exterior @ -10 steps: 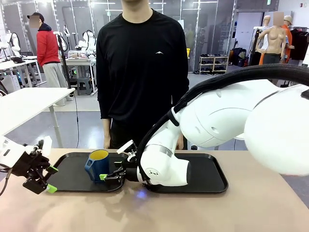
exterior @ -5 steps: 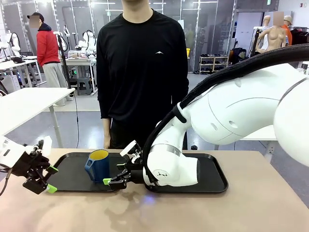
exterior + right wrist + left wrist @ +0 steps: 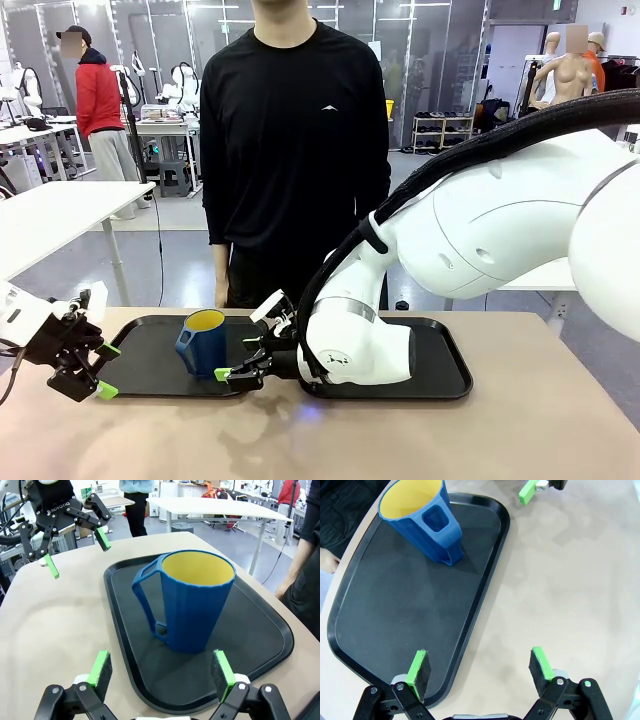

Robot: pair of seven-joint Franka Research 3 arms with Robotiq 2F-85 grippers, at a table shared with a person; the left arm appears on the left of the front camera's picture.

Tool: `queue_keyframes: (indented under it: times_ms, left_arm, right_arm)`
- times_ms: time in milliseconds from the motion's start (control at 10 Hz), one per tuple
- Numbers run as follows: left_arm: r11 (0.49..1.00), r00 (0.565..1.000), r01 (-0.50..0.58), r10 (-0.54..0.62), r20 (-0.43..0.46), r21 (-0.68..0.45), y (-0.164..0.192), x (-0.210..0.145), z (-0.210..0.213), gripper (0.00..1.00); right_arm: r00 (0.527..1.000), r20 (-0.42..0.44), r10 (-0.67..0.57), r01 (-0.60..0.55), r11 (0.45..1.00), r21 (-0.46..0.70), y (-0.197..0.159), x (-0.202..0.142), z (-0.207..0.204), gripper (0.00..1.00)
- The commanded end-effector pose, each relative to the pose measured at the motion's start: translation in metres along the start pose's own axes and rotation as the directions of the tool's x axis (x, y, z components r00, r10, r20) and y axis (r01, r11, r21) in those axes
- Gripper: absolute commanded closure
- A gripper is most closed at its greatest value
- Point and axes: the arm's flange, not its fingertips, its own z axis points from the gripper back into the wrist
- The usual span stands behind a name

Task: Sort and store the cups by type.
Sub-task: Pick up the Handle plastic cup and place it into the empty Flat Tray.

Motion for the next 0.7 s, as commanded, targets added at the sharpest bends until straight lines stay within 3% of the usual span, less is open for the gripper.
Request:
queue_keyframes:
  times_ms: [0,600]
  left_arm:
    - [1.000,1.000,0.000,0.000,-0.002,0.011,-0.0002,-0.0008,-0.0018,0.00]
    - [1.000,1.000,0.000,0.000,-0.002,0.011,-0.0002,-0.0008,-0.0018,0.00]
  right_arm:
    - [1.000,0.001,-0.001,0.001,1.000,-0.005,0.0006,-0.0007,-0.0030,0.00]
    - [1.000,0.001,-0.001,0.001,1.000,-0.005,0.0006,-0.0007,-0.0030,0.00]
